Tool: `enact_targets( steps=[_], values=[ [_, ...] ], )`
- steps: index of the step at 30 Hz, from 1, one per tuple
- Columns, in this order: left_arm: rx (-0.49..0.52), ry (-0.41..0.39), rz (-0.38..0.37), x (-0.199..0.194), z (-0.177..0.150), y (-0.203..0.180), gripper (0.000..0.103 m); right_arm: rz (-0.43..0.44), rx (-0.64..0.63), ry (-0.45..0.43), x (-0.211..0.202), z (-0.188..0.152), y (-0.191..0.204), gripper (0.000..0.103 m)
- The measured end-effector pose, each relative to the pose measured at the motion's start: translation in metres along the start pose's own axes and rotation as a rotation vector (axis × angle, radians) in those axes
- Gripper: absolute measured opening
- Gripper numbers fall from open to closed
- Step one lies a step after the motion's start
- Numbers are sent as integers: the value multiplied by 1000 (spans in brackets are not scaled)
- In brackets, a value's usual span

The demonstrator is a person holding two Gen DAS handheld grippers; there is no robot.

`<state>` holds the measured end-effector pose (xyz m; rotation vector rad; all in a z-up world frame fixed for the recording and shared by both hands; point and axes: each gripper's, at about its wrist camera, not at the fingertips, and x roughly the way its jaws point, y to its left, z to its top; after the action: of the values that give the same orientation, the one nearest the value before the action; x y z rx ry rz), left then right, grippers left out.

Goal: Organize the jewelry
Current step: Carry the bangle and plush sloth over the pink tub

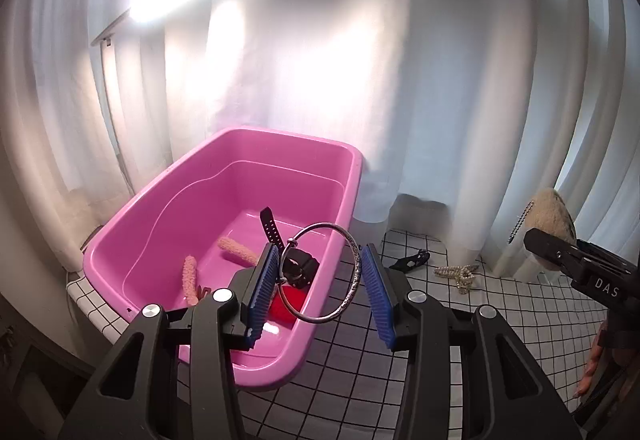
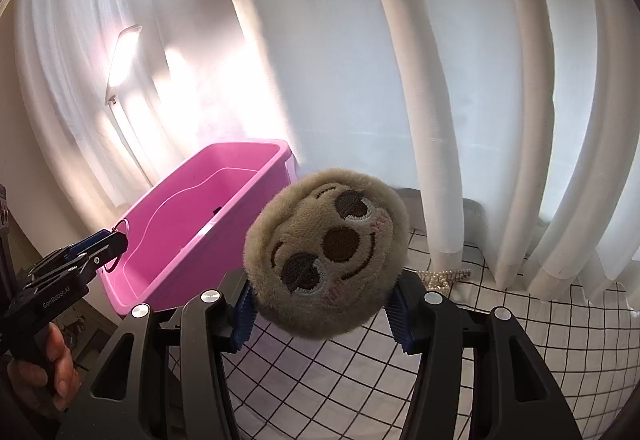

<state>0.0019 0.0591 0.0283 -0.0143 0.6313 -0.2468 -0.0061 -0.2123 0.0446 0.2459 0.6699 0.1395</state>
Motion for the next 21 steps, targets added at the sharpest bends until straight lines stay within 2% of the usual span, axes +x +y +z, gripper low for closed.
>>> enact_targets(
  steps=[7, 14, 21],
  values=[
    [-32, -28, 121, 7, 22, 64, 42, 108, -97, -12, 39, 38, 71, 52],
    [-58, 19, 226, 41, 31, 114, 42, 162, -163, 65, 98, 54, 126, 52],
    [-92, 116, 236, 79, 31, 138, 42, 154, -210, 174, 152, 54, 160, 52]
  ],
)
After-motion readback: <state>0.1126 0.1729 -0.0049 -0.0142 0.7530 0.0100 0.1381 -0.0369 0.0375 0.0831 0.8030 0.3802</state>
